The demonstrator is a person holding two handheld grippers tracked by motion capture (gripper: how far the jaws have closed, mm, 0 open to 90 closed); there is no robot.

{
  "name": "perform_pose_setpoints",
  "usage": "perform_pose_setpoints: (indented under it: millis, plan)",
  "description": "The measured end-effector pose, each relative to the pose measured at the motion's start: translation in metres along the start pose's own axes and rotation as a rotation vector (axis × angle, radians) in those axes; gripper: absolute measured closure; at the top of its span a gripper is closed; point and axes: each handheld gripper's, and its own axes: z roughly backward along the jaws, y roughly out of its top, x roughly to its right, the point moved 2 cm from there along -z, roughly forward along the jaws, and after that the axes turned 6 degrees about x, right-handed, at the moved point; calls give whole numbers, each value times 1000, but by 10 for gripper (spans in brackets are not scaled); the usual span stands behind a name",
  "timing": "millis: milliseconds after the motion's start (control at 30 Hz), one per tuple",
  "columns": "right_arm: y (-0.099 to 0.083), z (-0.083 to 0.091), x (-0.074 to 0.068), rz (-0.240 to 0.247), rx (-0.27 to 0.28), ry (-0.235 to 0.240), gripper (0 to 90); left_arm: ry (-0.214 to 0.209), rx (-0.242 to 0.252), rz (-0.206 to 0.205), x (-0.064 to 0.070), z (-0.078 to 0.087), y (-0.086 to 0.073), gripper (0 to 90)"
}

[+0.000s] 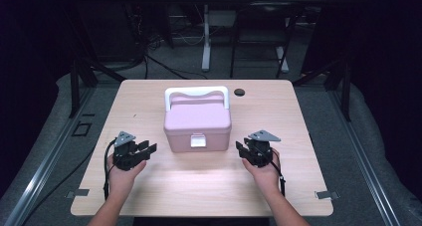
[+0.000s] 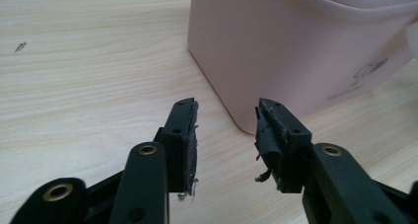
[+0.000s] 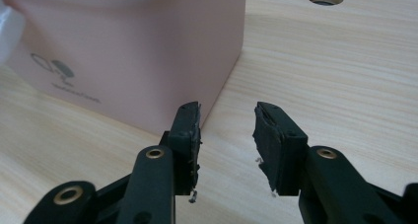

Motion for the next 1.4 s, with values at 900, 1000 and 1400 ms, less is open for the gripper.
perform_pose_setpoints:
  millis: [900,1000,1400]
  plan:
    - [11,-44,2,1,3,32,900,-13,14,-11,8,-53,10,899]
    - [12,-46,0,8,10,28,900,-15,26,-23,13,-55,10,900]
    - [10,-46,-6,29,16,38,900,-39,8,-49,14,-48,11,900]
